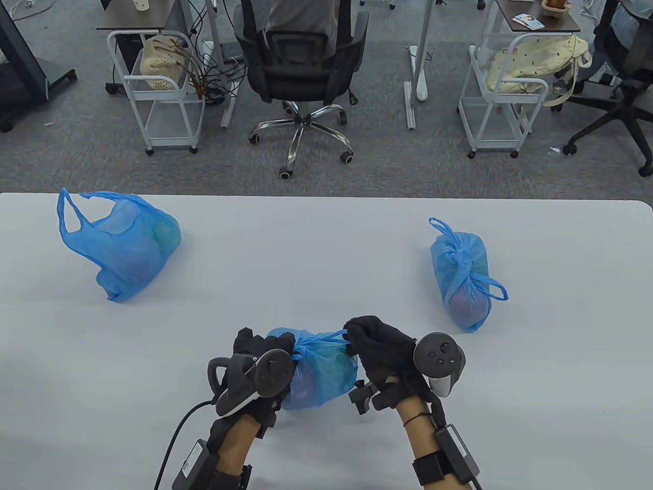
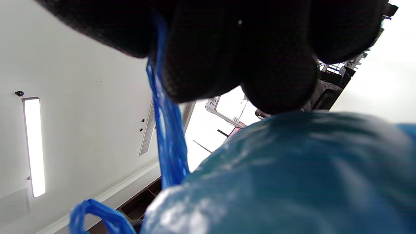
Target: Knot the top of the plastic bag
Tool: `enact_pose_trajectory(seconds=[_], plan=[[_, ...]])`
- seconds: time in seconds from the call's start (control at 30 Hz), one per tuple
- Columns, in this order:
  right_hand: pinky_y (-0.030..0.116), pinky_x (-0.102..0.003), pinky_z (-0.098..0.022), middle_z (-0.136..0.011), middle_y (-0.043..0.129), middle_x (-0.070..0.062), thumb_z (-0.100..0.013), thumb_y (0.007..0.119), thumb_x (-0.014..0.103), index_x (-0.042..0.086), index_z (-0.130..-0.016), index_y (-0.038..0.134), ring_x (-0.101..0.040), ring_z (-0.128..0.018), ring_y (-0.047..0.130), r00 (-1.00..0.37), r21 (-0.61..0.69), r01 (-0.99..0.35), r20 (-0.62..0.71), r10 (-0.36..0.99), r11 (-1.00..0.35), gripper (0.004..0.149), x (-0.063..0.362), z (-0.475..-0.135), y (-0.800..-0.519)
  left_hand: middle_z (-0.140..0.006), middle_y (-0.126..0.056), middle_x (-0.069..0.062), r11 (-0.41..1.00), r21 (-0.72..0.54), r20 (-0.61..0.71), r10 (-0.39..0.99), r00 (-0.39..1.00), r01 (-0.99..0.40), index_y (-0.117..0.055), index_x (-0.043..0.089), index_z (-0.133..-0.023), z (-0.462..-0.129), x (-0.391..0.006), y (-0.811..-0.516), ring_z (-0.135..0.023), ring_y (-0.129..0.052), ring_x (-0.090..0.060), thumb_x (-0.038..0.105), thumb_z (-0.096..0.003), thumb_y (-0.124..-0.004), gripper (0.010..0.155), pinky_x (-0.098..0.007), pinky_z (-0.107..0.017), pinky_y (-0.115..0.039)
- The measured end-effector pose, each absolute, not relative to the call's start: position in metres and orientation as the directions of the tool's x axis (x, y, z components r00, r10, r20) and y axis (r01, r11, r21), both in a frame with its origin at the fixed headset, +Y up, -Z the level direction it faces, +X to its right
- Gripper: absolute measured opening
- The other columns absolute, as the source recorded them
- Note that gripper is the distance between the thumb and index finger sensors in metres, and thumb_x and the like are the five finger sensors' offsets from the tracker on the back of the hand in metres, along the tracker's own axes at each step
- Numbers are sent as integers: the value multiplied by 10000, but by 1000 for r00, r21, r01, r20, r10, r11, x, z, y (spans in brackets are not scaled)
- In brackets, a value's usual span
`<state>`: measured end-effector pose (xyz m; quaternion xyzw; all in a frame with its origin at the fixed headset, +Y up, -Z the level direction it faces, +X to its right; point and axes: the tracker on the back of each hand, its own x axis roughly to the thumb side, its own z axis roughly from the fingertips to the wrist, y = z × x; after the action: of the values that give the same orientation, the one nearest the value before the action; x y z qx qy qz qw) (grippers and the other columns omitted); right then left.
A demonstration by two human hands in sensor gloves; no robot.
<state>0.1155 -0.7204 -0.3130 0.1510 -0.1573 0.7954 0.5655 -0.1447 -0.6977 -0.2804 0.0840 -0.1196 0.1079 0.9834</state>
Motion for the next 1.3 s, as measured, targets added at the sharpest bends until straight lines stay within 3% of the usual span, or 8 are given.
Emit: enact_pose_trajectory(seconds=[0.13, 0.3, 0.6, 0.73, 0.93, 1.13, 1.3], plan=[[770, -625, -434, -476, 1017, -95, -490, 797, 396, 92, -705, 918, -332, -468, 1043, -362, -120, -931, 419, 833, -344, 392, 116, -312, -722, -374, -920, 72, 948, 174, 196, 231, 953, -266, -855, 210, -863, -289, -155, -690, -530, -1004, -201, 416, -492, -677, 460, -630, -687, -600], [768, -627, -426, -474, 1018, -100, -491, 788, 387, 87, -706, 918, -338, -462, 1043, -485, -216, -875, 413, 771, -434, 391, 118, -311, -726, -361, -925, 72, 936, 159, 31, 314, 949, -315, -876, 210, -849, -322, -171, -685, -520, -1010, -206, 406, -496, -678, 450, -612, -677, -629], [771, -626, -423, -468, 1024, -101, -489, 786, 388, 88, -701, 925, -343, -453, 1048, -652, -261, -755, 402, 643, -602, 393, 125, -319, -732, -336, -945, 86, 977, 184, -186, 140, 972, -106, -898, 193, -829, -391, -169, -666, -480, -1039, -202, 403, -494, -697, 444, -586, -646, -681], [772, -626, -422, -470, 1024, -100, -489, 785, 389, 90, -702, 925, -344, -452, 1049, -679, -261, -728, 401, 615, -634, 393, 123, -320, -733, -336, -953, 96, 981, 185, -262, 110, 959, -62, -902, 196, -825, -423, -162, -674, -473, -1048, -192, 404, -496, -700, 439, -573, -638, -699], [774, -625, -423, -471, 1026, -100, -489, 784, 390, 91, -702, 927, -341, -455, 1050, -687, -220, -708, 433, 584, -671, 394, 113, -323, -735, -345, -961, 126, 973, 191, -383, 197, 903, -131, -888, 198, -824, -451, -158, -699, -466, -1055, -171, 402, -506, -719, 414, -554, -617, -729], [773, -627, -421, -471, 1028, -102, -489, 783, 390, 90, -703, 928, -343, -456, 1051, -687, -205, -706, 430, 586, -678, 396, 111, -325, -736, -670, -990, 35, 928, 198, -343, 366, 865, -314, -757, 227, -956, -445, -164, -693, -651, -1020, -257, 480, -493, -738, 527, -593, -656, -667], [773, -627, -422, -471, 1028, -103, -489, 781, 390, 90, -703, 928, -345, -455, 1051, -682, -221, -716, 423, 597, -662, 396, 117, -323, -733, -951, -813, -85, 824, 185, -252, 566, 785, -535, -612, 217, -1044, -426, -185, -661, -852, -858, -363, 539, -476, -745, 667, -673, -690, -537]])
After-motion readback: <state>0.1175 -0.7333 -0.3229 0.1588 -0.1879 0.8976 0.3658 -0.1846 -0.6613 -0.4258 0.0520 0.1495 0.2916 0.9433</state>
